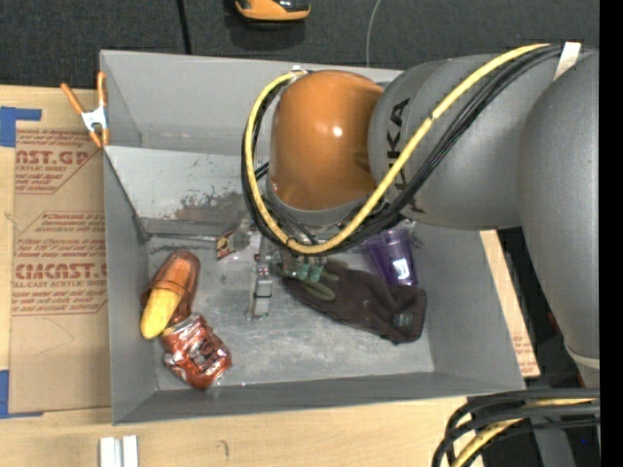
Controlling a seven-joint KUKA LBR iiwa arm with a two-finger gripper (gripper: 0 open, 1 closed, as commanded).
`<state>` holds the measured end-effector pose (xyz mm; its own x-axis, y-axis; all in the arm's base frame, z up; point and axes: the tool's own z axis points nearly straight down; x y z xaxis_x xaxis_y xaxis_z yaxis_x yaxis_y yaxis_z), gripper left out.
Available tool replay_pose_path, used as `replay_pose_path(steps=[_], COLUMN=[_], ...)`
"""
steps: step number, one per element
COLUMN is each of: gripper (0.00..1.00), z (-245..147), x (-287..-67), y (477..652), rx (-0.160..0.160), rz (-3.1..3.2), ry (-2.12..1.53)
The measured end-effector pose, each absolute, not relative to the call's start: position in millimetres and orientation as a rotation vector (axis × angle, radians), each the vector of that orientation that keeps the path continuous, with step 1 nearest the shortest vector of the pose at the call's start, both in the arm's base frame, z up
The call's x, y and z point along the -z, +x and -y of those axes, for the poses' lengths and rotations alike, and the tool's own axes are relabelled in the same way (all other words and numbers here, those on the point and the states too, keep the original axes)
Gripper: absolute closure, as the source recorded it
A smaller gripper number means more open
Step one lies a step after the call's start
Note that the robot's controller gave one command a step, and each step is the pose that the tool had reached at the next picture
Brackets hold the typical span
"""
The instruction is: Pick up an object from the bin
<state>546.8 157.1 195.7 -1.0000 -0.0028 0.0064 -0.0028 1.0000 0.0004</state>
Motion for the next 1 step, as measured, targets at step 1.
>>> replay_pose_path(steps=[1], gripper=[0.00], z=[-156.3], x=[-200.4], y=[548.5], rx=[0.002], rz=[3.143], ry=[0.002])
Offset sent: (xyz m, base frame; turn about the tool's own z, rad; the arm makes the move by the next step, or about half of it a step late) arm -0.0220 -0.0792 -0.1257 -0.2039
